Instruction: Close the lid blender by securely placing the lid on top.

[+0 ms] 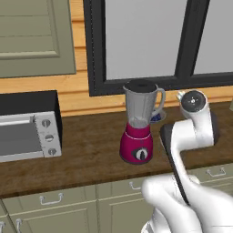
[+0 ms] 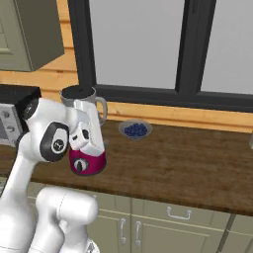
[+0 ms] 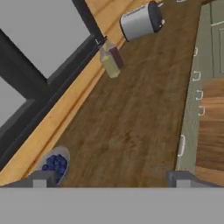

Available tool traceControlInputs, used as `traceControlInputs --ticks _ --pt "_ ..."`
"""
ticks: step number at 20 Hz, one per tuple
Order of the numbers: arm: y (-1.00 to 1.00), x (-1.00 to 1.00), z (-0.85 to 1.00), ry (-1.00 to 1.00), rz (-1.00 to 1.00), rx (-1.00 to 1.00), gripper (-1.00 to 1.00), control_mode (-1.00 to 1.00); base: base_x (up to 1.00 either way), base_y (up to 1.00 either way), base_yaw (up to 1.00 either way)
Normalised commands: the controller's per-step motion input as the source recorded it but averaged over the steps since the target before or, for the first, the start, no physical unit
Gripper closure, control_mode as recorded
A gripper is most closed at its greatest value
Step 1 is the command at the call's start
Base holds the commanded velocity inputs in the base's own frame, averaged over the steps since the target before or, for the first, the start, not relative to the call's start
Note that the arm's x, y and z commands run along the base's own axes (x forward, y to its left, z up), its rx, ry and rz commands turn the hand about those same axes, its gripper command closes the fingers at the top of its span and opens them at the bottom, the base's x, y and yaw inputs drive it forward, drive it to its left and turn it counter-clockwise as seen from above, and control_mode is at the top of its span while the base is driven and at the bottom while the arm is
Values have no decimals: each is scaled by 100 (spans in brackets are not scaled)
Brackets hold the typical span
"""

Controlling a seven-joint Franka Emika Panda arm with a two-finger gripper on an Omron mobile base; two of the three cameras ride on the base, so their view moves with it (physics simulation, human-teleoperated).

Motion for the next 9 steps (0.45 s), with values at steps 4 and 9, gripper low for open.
traceControlInputs --ticks 4,9 --pt "-100 -100 -100 0 0 10 -100 -100 0 0 0" --pt "-97 -100 -8 -15 0 31 -100 -100 0 0 0"
